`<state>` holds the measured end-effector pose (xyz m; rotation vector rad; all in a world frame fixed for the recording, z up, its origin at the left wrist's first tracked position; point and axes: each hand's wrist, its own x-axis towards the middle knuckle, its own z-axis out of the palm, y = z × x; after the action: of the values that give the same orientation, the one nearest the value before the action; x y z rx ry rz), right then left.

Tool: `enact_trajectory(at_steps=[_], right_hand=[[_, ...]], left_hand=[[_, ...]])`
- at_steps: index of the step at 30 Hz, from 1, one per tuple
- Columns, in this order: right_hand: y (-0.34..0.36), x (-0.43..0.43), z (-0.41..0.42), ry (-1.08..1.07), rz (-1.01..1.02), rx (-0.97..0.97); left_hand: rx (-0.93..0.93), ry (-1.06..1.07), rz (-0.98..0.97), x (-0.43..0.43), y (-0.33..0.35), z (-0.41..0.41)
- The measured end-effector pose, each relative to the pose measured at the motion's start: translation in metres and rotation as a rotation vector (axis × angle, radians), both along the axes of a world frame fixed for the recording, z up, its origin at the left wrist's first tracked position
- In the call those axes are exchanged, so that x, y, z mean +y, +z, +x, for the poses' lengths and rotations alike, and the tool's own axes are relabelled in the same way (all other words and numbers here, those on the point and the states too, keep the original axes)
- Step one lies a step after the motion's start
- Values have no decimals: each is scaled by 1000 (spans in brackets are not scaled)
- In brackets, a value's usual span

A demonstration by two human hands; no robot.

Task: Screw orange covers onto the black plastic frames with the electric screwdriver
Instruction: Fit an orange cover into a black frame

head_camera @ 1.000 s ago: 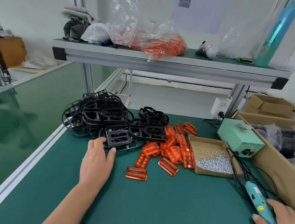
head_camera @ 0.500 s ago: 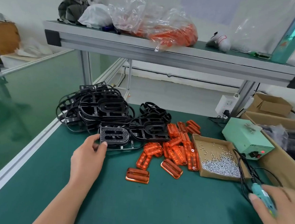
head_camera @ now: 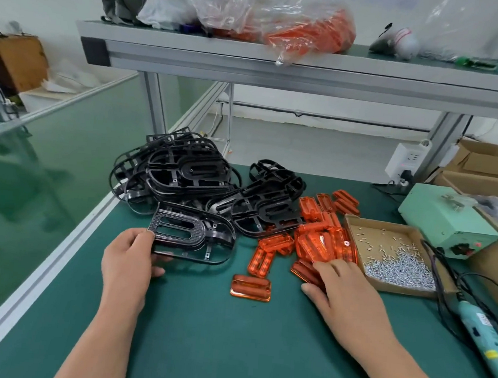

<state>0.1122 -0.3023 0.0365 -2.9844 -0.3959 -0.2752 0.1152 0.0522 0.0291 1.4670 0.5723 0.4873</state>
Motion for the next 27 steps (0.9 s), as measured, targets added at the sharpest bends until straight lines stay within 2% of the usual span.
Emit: enact_trajectory(at_steps=[5, 10, 14, 18, 20, 23, 25, 27], right_hand=[[-7, -10, 2, 63, 112, -25], [-7, -15, 6, 60, 238, 75], [-7, -20, 7, 64, 370, 109], [-7, -21, 10, 103, 445, 111], [-4, -23, 12, 81, 520, 141], [-3, -23, 10, 129, 405, 23], [-2, -25, 7, 167, 422, -7], [-2, -28, 7, 173, 453, -67]], left_hand=[[-123, -15, -6, -2, 13, -8], [-341, -176, 25, -21, 28, -20], [-538, -212, 337, -54, 29, -37], [-954, -542, 859, -110, 23, -54], [-1069, -608, 1093, -129, 21, -62], [-1068, -667, 1325, -140, 12, -73], [-1061, -741, 1443, -146, 6, -77], [-1033, -832, 1474, -150, 2, -78]])
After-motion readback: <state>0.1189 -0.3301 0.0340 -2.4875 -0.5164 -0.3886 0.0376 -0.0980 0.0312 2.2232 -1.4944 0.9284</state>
